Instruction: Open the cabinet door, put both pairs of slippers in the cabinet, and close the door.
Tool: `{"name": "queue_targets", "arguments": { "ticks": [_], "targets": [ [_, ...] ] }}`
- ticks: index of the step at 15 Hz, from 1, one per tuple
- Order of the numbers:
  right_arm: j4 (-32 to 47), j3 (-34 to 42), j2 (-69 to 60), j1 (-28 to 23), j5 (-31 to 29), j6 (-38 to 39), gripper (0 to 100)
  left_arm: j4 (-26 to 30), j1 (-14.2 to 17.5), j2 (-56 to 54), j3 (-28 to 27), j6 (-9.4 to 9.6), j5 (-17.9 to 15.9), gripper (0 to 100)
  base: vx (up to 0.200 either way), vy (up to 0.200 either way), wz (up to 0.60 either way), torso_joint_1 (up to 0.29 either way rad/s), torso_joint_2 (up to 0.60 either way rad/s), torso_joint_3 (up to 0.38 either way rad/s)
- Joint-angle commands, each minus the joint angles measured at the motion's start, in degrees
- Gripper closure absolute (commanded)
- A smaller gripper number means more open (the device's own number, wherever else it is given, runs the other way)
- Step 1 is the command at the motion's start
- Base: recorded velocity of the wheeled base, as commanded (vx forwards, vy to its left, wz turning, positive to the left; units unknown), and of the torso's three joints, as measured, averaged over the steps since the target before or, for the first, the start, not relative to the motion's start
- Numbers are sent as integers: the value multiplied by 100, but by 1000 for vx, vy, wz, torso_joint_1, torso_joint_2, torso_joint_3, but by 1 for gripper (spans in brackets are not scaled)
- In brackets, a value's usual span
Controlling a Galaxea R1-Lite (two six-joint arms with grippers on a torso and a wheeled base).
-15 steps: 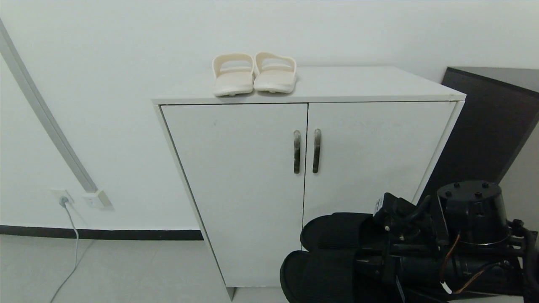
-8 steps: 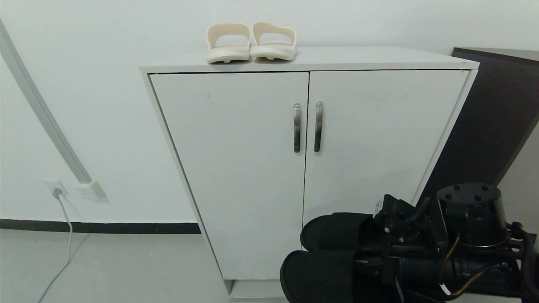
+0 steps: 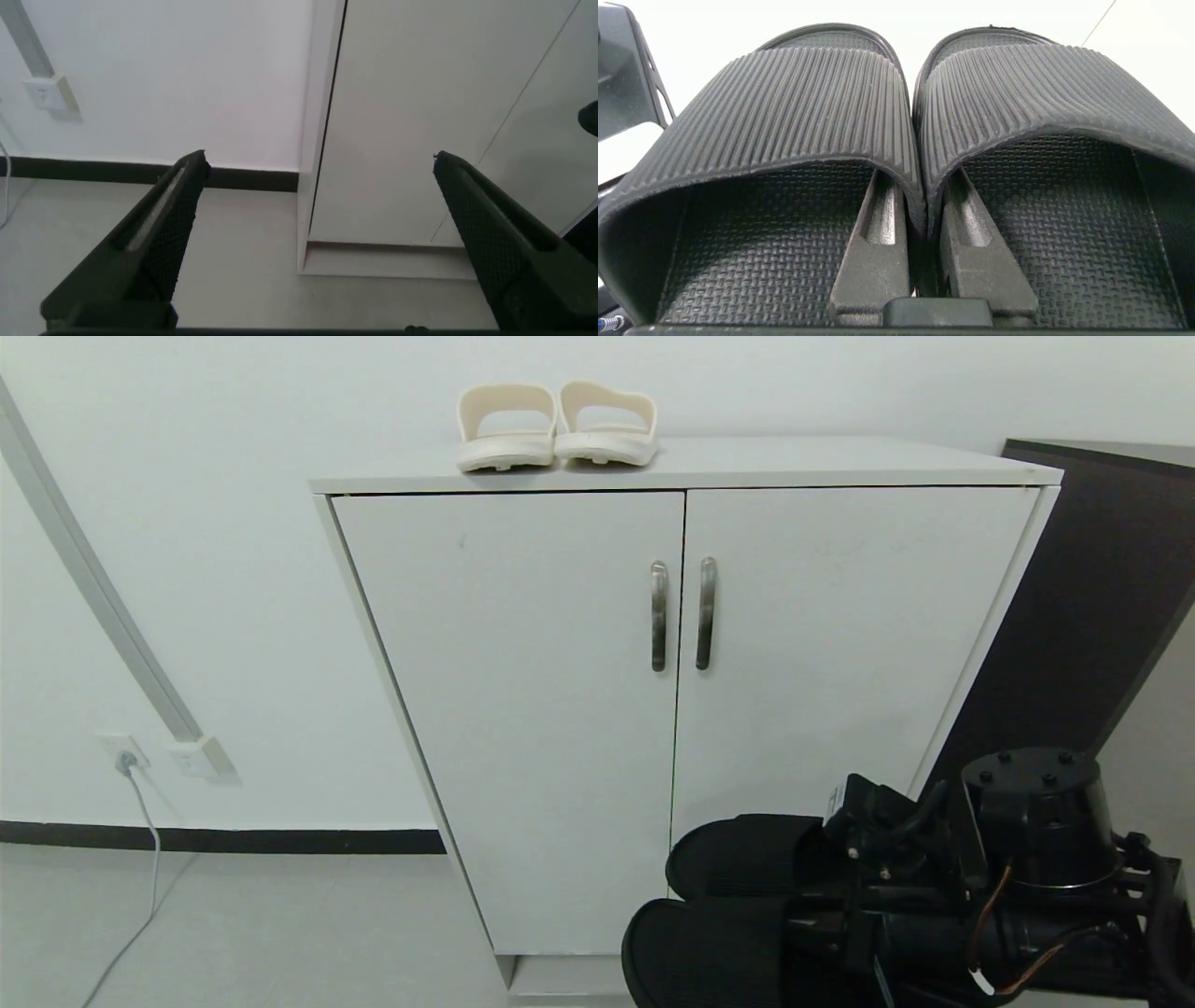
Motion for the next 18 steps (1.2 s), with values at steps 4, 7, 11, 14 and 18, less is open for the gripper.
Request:
{"name": "queue_targets", "arguments": {
  "ticks": [4, 7, 11, 14, 18],
  "targets": [
    [-101, 35, 150, -24, -10, -1, 100, -30, -42, 272, -18, -135, 2, 0, 0, 0, 0, 0, 0, 0],
    [-216, 44, 238, -24, -10, -1, 100, -215, -183, 1239, -817, -865, -130, 0, 0, 0, 0, 0, 0, 0],
    [-251, 96, 255, -6, -27, -1, 100, -1050, -1009, 2601, -897, -865, -499, 0, 0, 0, 0, 0, 0, 0],
    [-259, 114, 247, -6, -63, -1, 100, -1735, -1176, 3550, -923, -865, -1044, 0, 0, 0, 0, 0, 0, 0],
    [-259, 123, 247, -6, -71, -1, 100, -3089, -1194, 5035, -1046, -847, -1457, 0, 0, 0, 0, 0, 0, 0]
  ]
}}
